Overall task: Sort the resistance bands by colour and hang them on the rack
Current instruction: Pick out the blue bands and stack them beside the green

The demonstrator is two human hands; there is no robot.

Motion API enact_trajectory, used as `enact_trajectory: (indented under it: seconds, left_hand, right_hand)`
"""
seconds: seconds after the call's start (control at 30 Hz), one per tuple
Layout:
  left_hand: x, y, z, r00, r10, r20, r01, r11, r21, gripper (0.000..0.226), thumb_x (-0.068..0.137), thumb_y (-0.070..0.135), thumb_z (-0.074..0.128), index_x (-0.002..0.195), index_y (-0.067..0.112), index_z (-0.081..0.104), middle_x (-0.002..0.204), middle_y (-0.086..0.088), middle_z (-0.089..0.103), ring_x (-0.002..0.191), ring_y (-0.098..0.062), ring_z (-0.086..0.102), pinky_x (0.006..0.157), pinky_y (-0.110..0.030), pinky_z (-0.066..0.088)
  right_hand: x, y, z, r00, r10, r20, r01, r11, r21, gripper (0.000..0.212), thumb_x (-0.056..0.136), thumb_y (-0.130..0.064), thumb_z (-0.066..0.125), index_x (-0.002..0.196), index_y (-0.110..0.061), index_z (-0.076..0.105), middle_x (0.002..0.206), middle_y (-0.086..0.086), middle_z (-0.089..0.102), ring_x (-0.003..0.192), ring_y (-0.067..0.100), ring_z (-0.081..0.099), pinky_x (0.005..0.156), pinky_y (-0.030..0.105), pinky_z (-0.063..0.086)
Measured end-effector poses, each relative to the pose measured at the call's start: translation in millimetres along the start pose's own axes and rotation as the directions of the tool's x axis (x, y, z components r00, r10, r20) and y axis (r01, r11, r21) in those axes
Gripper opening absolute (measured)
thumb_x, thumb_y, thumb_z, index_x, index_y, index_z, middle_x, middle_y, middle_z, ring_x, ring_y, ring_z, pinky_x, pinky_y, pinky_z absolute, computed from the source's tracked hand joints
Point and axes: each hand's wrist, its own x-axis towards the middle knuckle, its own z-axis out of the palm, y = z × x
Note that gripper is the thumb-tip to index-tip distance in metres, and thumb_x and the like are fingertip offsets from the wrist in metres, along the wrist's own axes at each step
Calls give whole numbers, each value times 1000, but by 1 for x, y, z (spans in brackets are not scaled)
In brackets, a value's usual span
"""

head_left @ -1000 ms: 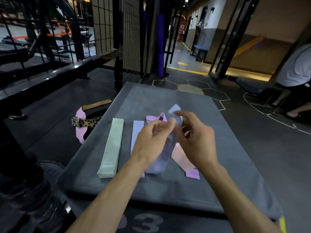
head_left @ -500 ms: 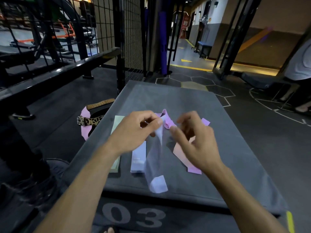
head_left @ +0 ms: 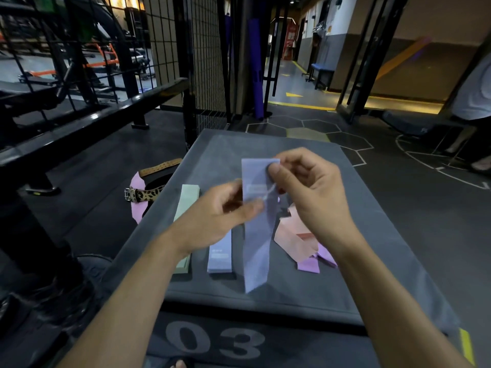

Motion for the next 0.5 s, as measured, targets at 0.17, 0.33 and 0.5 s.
enact_trajectory:
  seconds: [0.17,0.33,0.5]
  left_hand:
    - [-1,-41,-2,981,-152,117,127,972,199,26,96,31,65,112,11,70,112,-10,74,110,-35,66,101,-58,47]
    - [-1,-67,2,958,-245,151,193,936,294,19,95,33,65,96,15,68,90,-14,68,79,-18,57,79,-43,47]
    - [1,-68,-21,967,-249,-48,253,934,252,12,95,19,68,98,8,65,81,0,69,75,-10,55,73,-30,44]
  right_hand:
    - [10,-9,-3,991,-21,-129,30,997,70,4,97,-10,65,96,-12,68,84,4,69,77,14,63,67,29,53]
    - [17,-12,-5,952,47,-304,1,988,157,5,98,-14,64,95,-16,67,88,4,71,79,14,65,62,26,54]
    - [21,12,-35,841,185,-508,-133,982,137,8,96,-13,63,89,-16,65,77,-2,68,72,15,62,62,31,55]
